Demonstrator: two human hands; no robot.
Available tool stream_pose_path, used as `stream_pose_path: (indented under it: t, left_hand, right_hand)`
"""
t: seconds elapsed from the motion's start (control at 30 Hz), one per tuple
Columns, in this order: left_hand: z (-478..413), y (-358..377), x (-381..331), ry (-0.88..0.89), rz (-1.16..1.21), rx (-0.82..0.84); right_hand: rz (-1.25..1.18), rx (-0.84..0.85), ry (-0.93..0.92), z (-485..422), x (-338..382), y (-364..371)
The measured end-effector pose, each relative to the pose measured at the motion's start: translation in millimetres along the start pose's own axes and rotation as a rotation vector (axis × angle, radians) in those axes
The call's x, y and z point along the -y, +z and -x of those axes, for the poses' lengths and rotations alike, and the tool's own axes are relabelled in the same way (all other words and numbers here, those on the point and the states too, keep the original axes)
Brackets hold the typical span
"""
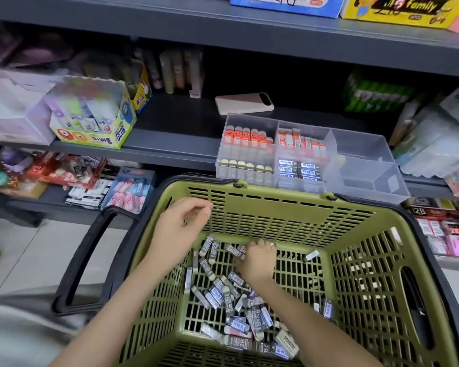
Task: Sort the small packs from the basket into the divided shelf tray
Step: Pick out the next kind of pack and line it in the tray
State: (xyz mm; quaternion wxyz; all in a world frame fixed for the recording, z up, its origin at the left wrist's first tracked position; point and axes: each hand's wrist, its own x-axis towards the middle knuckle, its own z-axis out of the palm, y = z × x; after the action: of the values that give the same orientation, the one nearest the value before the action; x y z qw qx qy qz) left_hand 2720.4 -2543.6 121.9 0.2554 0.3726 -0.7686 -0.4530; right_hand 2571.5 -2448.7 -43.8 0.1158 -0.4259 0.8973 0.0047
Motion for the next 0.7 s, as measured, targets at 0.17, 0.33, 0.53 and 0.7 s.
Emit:
stream_pose_path:
  t: [0.17, 0.33, 0.53, 0.7]
  left_hand:
    - [-3, 23, -8, -0.547, 0.284, 0.181]
    - [-5, 36, -14, -0.77, 0.696, 0.221]
    - [-10, 17, -9, -0.832, 0.808, 0.037]
    - [-11, 1, -8, -0.562, 0.721, -0.085]
  right_hand:
    - [-0.435, -0.155, -0.006, 15, 5, -48]
    - [-0.925, -0.1, -0.205, 43, 31, -106]
    - [-1.481, 0.011, -0.164, 37, 27, -107]
    - [-0.345, 0.052, -0.485, 1, 32, -49]
